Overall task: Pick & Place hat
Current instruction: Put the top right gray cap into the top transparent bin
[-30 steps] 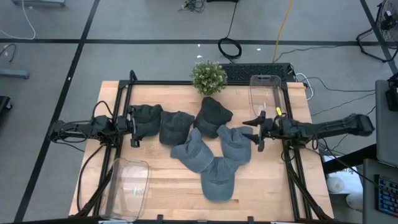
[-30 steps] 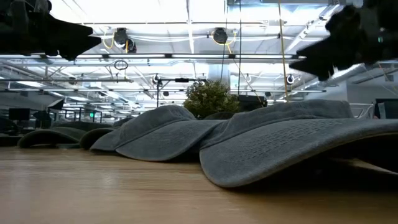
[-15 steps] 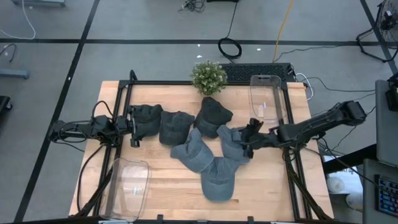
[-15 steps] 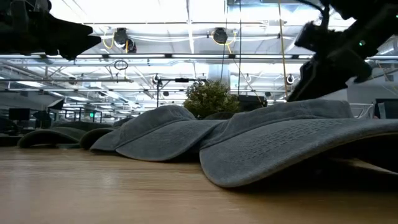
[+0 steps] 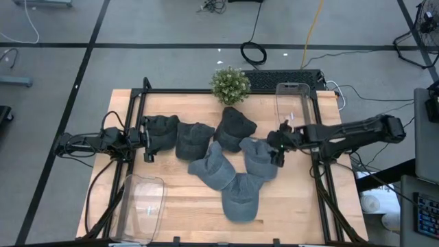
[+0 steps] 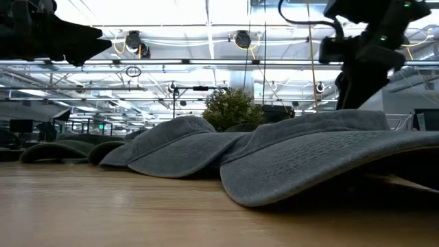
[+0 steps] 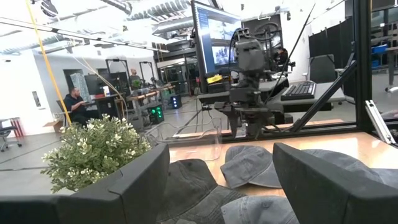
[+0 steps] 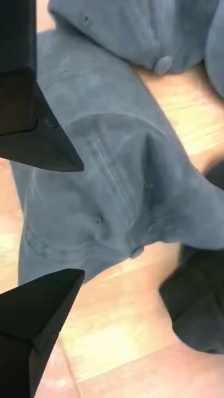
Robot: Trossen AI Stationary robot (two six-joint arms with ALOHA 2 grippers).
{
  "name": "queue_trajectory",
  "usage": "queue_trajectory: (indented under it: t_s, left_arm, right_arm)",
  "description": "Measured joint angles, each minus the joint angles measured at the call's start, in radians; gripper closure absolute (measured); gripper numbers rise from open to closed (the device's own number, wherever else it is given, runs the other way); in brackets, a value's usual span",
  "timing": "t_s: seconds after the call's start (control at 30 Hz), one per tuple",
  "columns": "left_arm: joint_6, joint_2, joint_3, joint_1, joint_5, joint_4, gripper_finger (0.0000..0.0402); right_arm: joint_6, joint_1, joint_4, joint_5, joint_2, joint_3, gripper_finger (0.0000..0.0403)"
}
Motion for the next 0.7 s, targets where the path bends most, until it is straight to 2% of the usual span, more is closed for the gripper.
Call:
queue_trajectory:
  t_s: [0.13, 0.23, 0.47, 0.7]
  left_arm:
    - [0.0, 0.0, 0.0, 0.0, 0.0, 0.0, 0.0108]
    - [0.0, 0.0, 0.0, 0.0, 0.0, 0.0, 0.0108]
    - [0.0, 0.0, 0.0, 0.0, 0.0, 0.0, 0.0108]
    - [0.0, 0.0, 0.0, 0.0, 0.0, 0.0, 0.0108]
  right_arm:
    - [-0.098, -0.083, -0.05, -0.108, 0.001, 0.004, 0.0142]
    - [-0.162, -0.125, -0.063, -0.144, 0.001, 0.004, 0.0142]
    - [-0.188, -0.166, -0.044, -0.143, 0.02, 0.004, 0.0144]
    - [-0.222, -0.157, 0.025, -0.145, 0.124, -0.046, 0.0153]
